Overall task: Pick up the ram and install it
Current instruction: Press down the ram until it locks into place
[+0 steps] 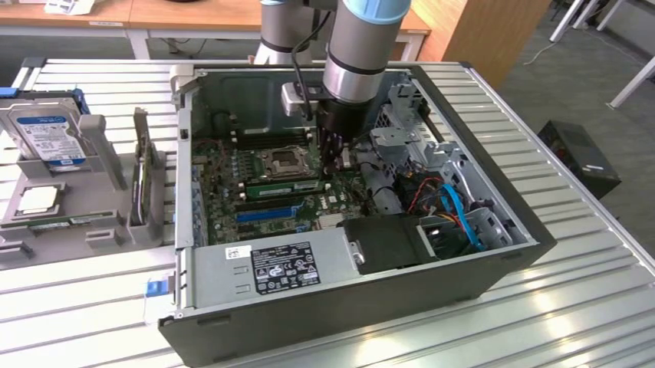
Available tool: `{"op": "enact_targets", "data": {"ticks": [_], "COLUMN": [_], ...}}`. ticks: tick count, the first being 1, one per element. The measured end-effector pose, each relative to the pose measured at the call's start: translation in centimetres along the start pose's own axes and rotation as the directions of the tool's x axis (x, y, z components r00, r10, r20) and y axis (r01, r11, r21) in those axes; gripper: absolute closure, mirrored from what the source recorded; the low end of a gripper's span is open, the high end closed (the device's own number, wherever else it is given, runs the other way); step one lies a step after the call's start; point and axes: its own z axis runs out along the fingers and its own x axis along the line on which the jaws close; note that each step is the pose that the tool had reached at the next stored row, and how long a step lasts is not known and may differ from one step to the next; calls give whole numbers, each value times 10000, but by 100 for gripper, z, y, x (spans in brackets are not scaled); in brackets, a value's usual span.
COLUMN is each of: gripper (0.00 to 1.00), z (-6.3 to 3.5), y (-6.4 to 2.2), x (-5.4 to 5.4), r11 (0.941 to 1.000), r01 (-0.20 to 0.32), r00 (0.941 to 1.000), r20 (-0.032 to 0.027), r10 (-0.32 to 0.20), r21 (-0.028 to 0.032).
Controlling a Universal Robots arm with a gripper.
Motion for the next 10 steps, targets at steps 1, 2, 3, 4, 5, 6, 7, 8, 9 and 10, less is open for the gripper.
{"op": "enact_targets", "data": {"ticks": [1, 2, 3, 4, 5, 6, 7, 8, 9, 10], "gripper": [90, 90, 90, 90, 90, 90, 90, 90, 90, 90], "z": [1, 8, 9, 10, 10, 12, 13, 14, 14, 14], "y": [0, 0, 0, 0, 0, 0, 0, -1, -1, -1], "x": [0, 0, 0, 0, 1, 0, 0, 0, 0, 0], "r11": [10000, 10000, 10000, 10000, 10000, 10000, 10000, 10000, 10000, 10000], "r01": [0, 0, 0, 0, 0, 0, 0, 0, 0, 0], "r00": [10000, 10000, 10000, 10000, 10000, 10000, 10000, 10000, 10000, 10000], "r20": [-3, -3, -2, -1, -2, 0, 0, 0, -1, -2], "r10": [0, 0, 0, 0, 0, 0, 0, 0, 0, 0], "r21": [-1, -1, -1, -1, -1, -1, -1, -1, -1, -1]}}
